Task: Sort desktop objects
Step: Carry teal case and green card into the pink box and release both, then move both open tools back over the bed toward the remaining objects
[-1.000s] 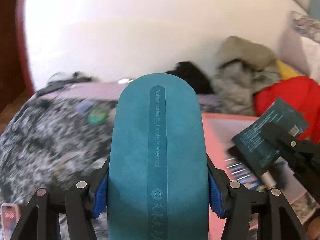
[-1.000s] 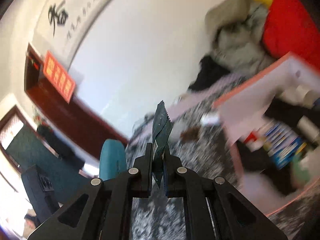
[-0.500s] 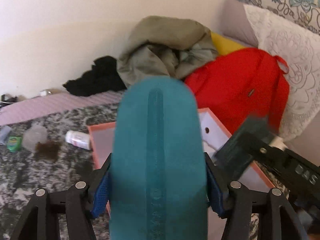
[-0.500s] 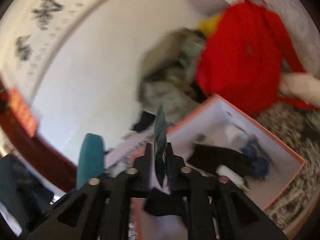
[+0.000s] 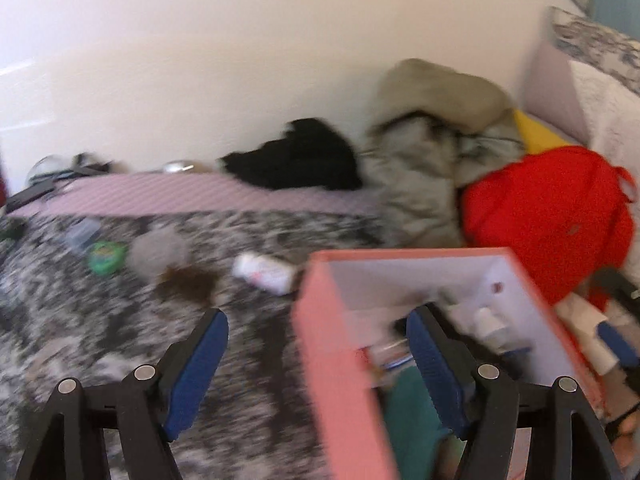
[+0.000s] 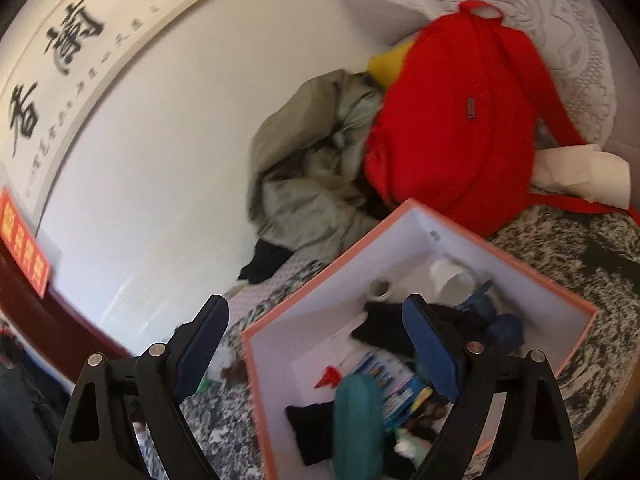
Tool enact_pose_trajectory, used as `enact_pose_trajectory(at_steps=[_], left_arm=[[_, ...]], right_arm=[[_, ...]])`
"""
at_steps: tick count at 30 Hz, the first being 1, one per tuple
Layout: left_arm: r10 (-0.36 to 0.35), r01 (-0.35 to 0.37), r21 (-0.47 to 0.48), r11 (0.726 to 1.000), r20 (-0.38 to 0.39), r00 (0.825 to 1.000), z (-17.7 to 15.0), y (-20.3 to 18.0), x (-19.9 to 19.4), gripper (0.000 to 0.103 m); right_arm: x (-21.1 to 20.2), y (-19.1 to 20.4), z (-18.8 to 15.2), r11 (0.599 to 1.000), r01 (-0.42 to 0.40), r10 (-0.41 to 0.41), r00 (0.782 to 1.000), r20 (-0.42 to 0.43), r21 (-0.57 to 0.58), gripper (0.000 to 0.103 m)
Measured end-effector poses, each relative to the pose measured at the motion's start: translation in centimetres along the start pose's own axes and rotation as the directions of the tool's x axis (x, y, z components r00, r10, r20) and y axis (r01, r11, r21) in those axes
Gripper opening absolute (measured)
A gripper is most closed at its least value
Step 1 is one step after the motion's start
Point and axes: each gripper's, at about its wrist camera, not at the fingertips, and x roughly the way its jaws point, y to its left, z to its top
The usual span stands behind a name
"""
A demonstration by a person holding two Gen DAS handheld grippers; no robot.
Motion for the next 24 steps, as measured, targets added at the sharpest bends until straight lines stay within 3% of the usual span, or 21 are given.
enact_pose_trajectory(at_steps=[8, 13, 24], left_arm=[[0.156, -0.161, -0.138, 0.977, -0.047, 0.987, -3.0, 11.5, -1.2, 0.077], [0.204, -0.214, -0.206, 0.955, -0.068, 0.977, -4.2, 17.3, -2.0, 0.077], [0.262, -0.282, -0.274, 0.920, -0.106, 0.959, -6.4, 25.7, -2.6, 0.077]], right_arm=[[2.3, 7.8, -4.8, 0.983, -0.097, 0.087, 0.994, -0.070, -0.153, 0.092], [4.5, 12.0, -8.4, 0.966, -0.151, 0.125, 0.983, -0.131, -0.211, 0.092], [9.3, 18.9, -15.3, 0.931, -0.220, 0.151, 0.959, -0.240, -0.292, 0.092]])
